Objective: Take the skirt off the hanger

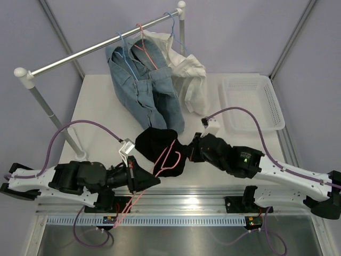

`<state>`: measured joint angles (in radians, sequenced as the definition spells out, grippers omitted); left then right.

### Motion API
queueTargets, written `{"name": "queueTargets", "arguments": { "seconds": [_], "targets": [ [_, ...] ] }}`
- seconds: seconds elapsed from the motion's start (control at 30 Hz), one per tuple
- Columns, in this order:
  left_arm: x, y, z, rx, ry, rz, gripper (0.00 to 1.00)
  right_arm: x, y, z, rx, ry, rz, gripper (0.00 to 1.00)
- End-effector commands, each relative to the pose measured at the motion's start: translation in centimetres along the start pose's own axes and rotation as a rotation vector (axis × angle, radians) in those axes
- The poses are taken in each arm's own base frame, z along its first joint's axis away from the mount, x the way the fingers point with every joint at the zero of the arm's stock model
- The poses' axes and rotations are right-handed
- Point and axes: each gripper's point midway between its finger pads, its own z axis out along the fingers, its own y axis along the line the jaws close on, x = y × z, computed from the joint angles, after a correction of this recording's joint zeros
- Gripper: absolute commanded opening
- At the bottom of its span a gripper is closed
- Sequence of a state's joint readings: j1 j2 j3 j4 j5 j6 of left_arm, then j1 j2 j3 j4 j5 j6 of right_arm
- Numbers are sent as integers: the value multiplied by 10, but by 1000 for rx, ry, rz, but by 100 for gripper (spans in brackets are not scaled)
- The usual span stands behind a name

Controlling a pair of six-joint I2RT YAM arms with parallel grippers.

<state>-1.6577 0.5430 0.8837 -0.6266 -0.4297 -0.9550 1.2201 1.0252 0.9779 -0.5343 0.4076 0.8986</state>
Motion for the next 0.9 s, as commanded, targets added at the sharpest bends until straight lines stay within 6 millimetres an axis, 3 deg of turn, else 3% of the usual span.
{"name": "queueTargets", "arguments": {
  "seconds": [0.0, 0.03, 0.07, 0.1, 0.23, 0.27, 0.3, 0.33, 0.37, 0.4, 0.43, 0.53, 0.6, 0.77, 0.87],
  "targets": [
    [-24, -72, -24, 335, -34, -30, 0, -75, -26, -24, 120, -179, -29, 0],
    [-25, -77, -28, 362, -35, -11, 0, -86, -33, -26, 155, -191, -48, 0],
    [-31, -84, -33, 388, -43, -5, 0, -109, -28, -39, 161, -231, -52, 0],
    [-31, -91, -36, 418, -30, 13, 0, -124, -45, -46, 236, -250, -104, 0],
    [-49, -110, -42, 451, -70, 108, 0, -185, -62, -81, 370, -359, -179, 0],
    [-45, -103, -32, 391, -50, 137, 0, -204, -61, -92, 383, -406, -177, 0],
    [-67, -100, -33, 317, -118, 134, 0, -216, -64, -100, 400, -427, -207, 0],
    [-75, -91, -29, 242, -141, 157, 0, -233, -73, -109, 435, -470, -197, 0],
    [-72, -71, -23, 130, -123, 202, 0, -251, -65, -120, 410, -530, -193, 0],
    [-89, -60, -15, 13, -184, 225, 0, -262, -64, -127, 411, -557, -229, 0],
    [-90, -45, -14, -70, -183, 264, 0, -278, -62, -136, 413, -604, -234, 0],
    [-103, -29, -8, -200, -240, 304, 0, -318, -47, -151, 409, -709, -286, 0],
    [-107, -21, -6, -237, -266, 314, 0, -342, -49, -161, 480, -768, -324, 0],
    [-92, 3, 8, -290, -223, 370, 0, -408, -56, -178, 608, -902, -375, 0],
    [-77, 23, 28, -296, -137, 373, 0, -439, -67, -169, 601, -906, -368, 0]
  ]
}}
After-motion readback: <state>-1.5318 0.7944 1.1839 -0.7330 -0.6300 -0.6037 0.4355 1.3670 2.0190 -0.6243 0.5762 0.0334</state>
